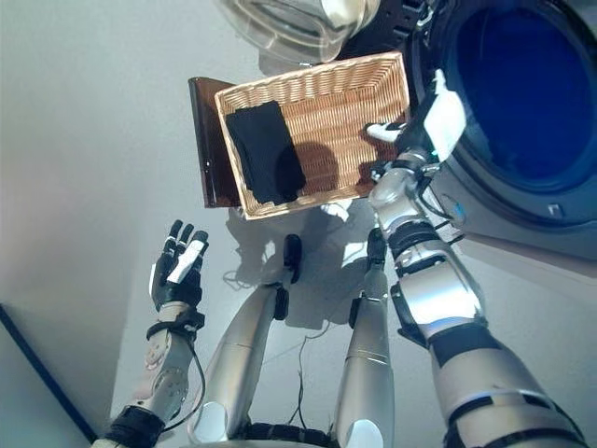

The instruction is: Pick up the clothes and place them into the washing machine

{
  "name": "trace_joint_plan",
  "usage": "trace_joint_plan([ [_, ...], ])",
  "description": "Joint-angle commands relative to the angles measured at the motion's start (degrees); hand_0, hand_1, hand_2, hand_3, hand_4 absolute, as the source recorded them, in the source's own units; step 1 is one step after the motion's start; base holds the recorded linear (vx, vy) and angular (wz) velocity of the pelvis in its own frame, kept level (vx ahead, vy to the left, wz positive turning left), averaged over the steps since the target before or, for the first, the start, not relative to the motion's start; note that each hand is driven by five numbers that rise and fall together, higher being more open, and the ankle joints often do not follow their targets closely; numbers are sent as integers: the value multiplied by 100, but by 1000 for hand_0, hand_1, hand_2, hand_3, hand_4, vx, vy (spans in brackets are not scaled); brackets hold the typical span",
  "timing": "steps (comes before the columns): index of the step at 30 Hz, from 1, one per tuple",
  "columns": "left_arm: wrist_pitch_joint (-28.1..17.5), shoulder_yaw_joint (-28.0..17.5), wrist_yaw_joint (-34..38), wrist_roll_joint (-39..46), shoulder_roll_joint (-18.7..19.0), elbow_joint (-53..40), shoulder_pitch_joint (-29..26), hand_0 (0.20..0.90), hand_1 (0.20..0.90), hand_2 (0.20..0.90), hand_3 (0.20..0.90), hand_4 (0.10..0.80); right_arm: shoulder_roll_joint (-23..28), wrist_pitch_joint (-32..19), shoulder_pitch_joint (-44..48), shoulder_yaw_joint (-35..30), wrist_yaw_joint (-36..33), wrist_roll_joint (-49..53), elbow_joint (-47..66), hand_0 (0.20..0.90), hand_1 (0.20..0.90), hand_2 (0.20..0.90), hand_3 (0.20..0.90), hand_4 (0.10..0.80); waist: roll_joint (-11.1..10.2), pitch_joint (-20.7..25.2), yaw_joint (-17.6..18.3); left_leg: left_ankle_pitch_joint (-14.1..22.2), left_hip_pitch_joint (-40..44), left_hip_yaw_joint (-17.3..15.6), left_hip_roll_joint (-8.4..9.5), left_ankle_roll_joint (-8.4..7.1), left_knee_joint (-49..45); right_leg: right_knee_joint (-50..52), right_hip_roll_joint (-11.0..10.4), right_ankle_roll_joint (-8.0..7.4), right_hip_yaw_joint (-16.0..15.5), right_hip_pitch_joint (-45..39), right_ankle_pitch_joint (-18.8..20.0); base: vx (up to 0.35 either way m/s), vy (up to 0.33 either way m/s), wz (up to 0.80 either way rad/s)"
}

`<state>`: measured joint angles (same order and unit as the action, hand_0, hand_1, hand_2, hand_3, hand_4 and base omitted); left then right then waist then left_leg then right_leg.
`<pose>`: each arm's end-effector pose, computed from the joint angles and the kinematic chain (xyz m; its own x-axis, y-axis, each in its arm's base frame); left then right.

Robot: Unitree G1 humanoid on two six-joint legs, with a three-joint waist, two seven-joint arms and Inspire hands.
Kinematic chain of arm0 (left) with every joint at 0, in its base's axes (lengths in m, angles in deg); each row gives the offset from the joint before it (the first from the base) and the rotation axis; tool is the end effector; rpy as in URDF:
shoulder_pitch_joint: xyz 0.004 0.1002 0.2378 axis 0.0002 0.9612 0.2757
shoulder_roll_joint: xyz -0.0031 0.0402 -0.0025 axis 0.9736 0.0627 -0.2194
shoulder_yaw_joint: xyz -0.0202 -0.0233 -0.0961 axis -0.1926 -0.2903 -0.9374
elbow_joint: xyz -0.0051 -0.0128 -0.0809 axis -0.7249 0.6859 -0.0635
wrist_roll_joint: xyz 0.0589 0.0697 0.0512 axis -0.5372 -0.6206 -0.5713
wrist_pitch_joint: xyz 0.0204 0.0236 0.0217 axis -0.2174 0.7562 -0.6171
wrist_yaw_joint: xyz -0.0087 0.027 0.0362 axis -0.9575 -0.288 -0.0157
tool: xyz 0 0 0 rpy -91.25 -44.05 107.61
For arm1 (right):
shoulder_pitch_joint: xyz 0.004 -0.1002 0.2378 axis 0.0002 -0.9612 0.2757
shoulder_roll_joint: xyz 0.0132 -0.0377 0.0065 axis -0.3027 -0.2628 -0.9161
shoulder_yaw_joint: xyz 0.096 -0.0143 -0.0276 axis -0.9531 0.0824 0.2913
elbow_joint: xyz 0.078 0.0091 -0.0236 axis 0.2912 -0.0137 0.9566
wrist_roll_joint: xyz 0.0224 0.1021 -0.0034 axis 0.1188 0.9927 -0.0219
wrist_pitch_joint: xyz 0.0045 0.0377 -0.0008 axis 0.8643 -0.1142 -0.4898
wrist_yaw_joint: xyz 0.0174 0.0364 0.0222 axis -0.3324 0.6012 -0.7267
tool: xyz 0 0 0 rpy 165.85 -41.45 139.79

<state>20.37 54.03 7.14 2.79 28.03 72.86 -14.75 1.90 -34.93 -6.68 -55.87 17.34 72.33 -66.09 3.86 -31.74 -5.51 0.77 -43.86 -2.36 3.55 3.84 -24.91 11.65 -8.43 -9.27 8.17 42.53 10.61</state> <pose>0.2008 0.1629 0.0050 0.9540 0.2768 -0.1150 -0.2946 0.7951 -0.5302 0.3747 -0.1570 0.1633 0.7906 -0.4906 0.3665 0.6118 0.6076 -0.5064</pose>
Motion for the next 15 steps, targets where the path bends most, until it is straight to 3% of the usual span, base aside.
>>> trace_joint_plan([
  [1,-350,-375,59,-151,145,-291,253,900,900,900,900,800,75,-295,126,280,-40,-400,505,900,900,900,900,800,106,195,-248,-808,251,221,-28,-521,1370,613,354,431,-562,-146,-786,41,-25,3],
  [15,-300,-332,83,-283,188,-207,203,900,900,900,900,800,-1021,-257,-15,672,287,-786,448,900,900,900,900,800,118,220,-533,-966,585,488,4,-542,1610,494,248,421,-834,-510,-795,15,-10,7],
])
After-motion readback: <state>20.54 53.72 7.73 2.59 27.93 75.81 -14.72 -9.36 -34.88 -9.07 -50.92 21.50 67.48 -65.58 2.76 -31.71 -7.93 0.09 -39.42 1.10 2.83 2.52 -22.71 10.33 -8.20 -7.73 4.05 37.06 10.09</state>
